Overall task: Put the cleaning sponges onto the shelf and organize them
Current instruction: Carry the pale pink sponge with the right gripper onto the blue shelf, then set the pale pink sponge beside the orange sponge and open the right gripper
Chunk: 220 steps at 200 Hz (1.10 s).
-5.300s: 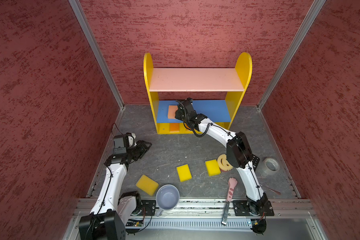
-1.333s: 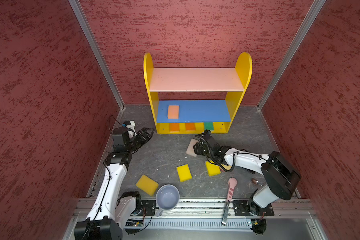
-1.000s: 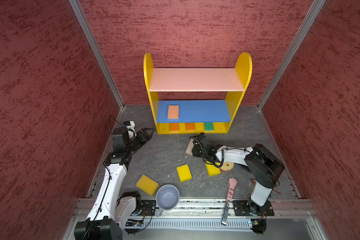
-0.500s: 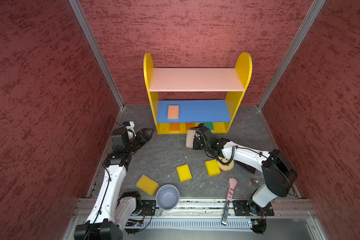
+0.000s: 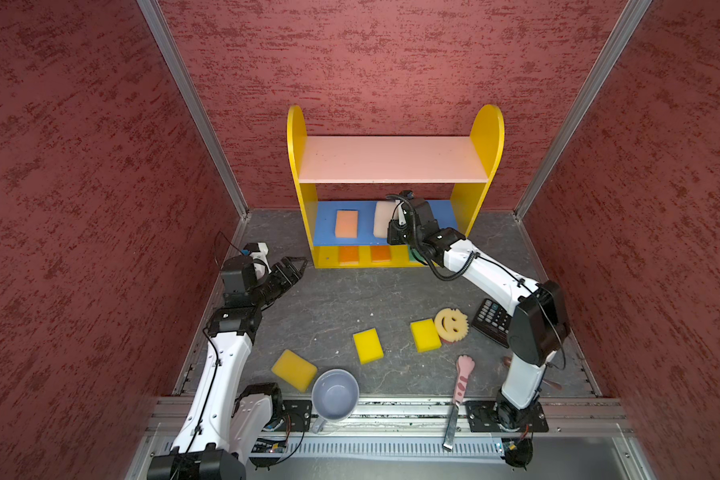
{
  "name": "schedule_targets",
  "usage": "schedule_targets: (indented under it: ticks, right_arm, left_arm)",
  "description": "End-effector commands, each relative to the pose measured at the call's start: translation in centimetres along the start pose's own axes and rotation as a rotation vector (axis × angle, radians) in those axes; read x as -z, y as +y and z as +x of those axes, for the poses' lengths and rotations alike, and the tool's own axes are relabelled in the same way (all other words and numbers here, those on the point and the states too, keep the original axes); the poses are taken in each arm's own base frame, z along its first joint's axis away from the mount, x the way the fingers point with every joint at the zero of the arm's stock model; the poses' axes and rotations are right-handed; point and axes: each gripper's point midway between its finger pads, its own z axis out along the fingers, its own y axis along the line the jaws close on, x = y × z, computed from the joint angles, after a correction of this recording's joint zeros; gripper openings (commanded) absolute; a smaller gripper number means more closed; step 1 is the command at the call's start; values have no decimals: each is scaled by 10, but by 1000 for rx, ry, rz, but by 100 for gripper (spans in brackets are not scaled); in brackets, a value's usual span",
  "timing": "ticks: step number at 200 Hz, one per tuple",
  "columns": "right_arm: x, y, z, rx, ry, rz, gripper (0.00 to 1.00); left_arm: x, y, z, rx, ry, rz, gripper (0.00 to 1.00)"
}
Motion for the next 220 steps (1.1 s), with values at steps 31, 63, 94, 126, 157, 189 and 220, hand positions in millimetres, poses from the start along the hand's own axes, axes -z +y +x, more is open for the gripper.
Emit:
schedule_targets:
  ticks: [31, 63, 94, 126, 157, 189, 220]
  right_arm:
    - [-23, -4, 5, 10, 79, -39, 9]
    - [-33, -7, 6, 4, 100, -45, 14]
    - [-40, -12, 8, -6, 116, -25, 16]
    - [-45, -18, 5, 6, 117, 1, 18]
    - [-49, -22, 8, 3, 126, 9, 22]
    - [-52, -26, 9, 1, 127, 22, 26]
    - [-50, -33, 4, 8, 100, 63, 31]
  left_arm:
    - [6, -11, -13, -34, -28, 0, 79]
    - [5, -11, -12, -33, -26, 0, 79]
    - [5, -11, -11, -29, -23, -3, 79]
    - [4, -12, -12, -27, -26, -1, 79]
    - [3, -12, -11, -20, -22, -2, 79]
    - [4, -13, -12, -21, -26, -3, 79]
    - [3, -14, -12, -21, -25, -3, 79]
